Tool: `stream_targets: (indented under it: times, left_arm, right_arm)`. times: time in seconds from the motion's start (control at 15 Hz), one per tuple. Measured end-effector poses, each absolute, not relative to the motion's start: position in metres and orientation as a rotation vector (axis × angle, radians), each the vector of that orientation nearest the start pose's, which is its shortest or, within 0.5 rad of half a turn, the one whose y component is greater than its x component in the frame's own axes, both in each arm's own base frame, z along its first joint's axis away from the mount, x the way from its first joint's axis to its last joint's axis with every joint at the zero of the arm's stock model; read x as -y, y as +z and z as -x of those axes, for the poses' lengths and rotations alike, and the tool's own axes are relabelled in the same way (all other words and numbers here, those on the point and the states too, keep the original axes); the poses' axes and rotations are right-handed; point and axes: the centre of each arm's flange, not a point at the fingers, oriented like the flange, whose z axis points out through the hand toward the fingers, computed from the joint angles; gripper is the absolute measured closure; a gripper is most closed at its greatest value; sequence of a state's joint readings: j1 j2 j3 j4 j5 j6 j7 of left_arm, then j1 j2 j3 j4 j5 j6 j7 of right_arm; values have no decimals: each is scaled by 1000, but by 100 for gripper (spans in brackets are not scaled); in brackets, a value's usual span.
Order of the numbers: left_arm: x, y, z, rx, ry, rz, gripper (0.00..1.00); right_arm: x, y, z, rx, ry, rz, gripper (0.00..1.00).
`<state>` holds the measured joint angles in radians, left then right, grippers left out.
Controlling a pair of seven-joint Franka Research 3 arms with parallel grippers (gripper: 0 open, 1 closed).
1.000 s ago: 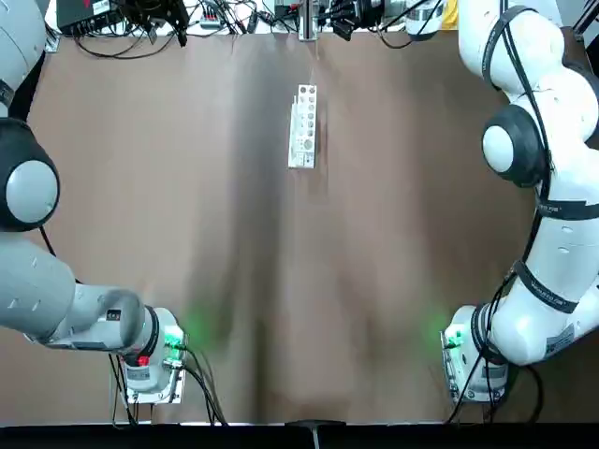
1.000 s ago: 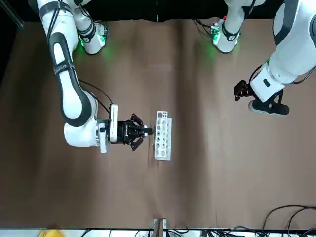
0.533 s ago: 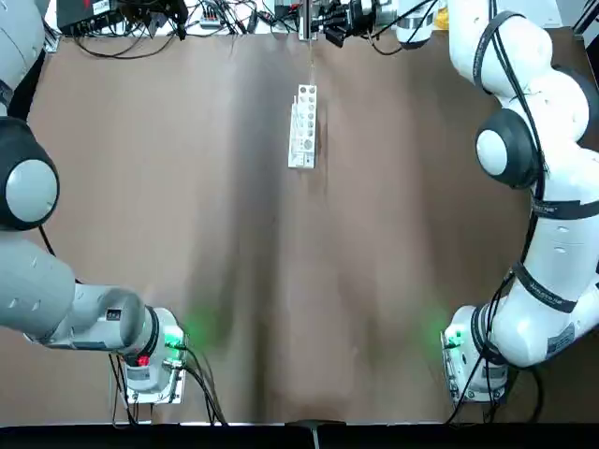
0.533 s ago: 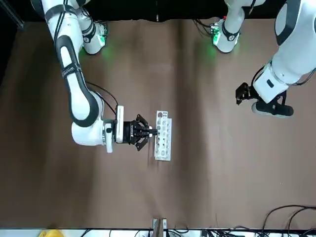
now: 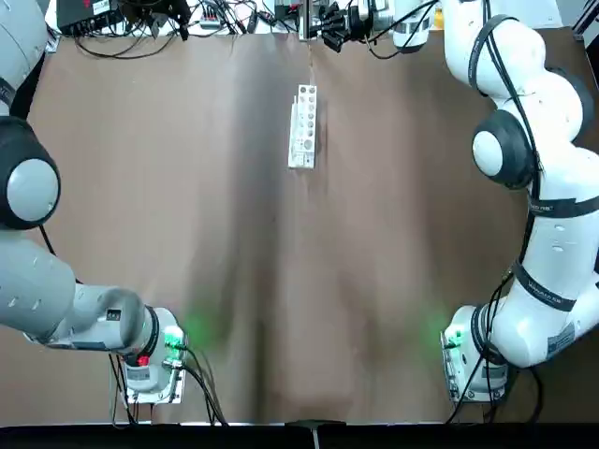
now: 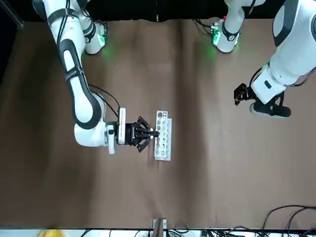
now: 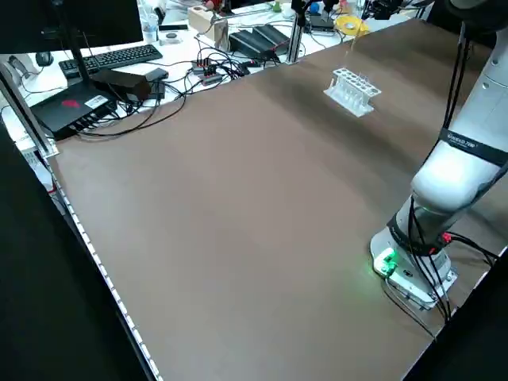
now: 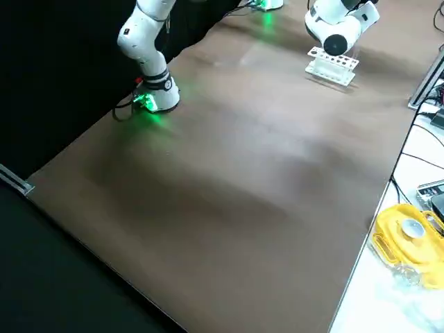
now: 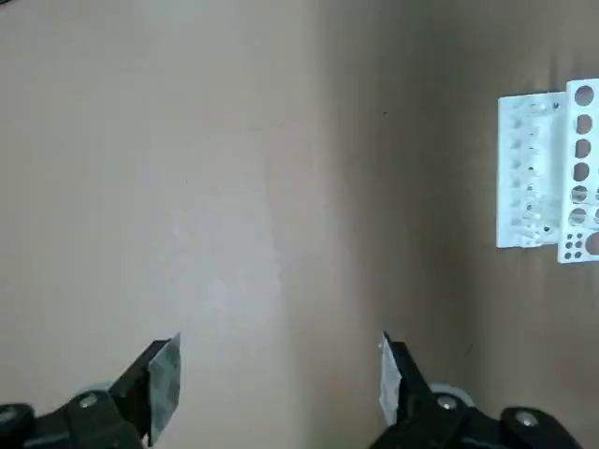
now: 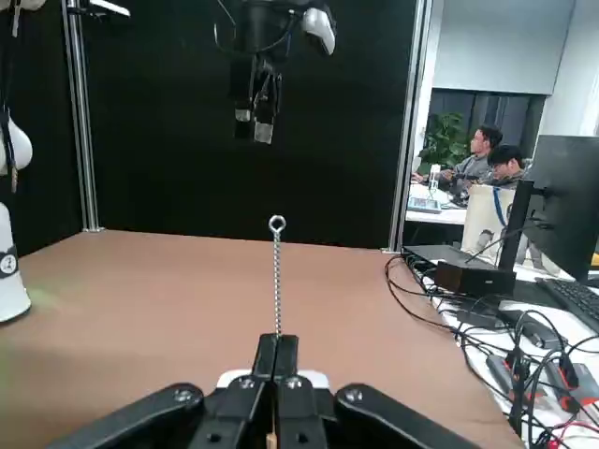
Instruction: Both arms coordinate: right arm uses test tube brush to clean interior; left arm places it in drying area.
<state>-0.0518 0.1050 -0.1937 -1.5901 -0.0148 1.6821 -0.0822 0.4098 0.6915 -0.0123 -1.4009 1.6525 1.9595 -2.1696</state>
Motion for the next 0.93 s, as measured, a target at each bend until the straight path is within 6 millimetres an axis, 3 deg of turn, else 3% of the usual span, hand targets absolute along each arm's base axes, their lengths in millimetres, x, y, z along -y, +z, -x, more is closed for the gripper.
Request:
stream_targets:
  times: [0.93]
  left_arm:
    - [140, 564, -577, -265, 25, 3164, 0]
  right_arm:
    - [-346, 336, -670, 1415, -1229, 1226, 98]
